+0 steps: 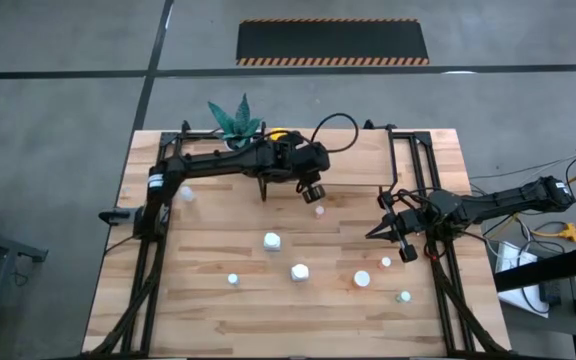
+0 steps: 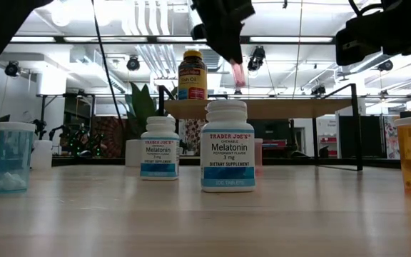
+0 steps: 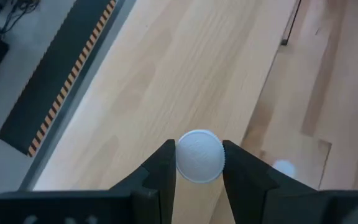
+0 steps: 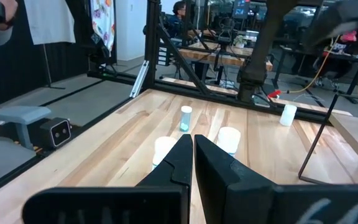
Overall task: Pick and place medicine bottles onto shelf by color
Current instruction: Put the top left pink medicine bottle on the shelf
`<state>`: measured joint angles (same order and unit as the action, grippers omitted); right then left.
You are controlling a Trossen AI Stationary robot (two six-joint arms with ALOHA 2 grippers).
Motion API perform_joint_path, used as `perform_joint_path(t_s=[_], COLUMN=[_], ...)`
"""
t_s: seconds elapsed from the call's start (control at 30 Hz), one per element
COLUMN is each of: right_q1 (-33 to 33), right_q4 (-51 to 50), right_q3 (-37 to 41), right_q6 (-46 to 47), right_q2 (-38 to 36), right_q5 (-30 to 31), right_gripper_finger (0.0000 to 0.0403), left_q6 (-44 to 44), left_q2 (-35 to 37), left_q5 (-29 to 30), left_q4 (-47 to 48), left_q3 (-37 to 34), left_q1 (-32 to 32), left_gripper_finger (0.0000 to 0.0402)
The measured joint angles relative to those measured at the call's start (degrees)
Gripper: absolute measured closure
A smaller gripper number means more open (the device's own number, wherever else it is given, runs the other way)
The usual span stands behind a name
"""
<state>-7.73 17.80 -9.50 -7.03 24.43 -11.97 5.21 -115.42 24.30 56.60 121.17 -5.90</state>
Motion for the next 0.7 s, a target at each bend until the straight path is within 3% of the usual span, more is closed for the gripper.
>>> perform_joint_path(t_s=[0.7], right_q1=[0.01], right_q4=[-0.02], right_q3=[0.0], right_q6=[0.0], right_q2=[0.0], right_q5=[0.02], right_gripper_finger=[0.0394], left_q6=[-0.08], left_q2=[0.0], left_q5=[0.08], left_q4=[-4.06], left_q3=[-4.51], left_q1=[-1.65], left_gripper_finger=[0.0304])
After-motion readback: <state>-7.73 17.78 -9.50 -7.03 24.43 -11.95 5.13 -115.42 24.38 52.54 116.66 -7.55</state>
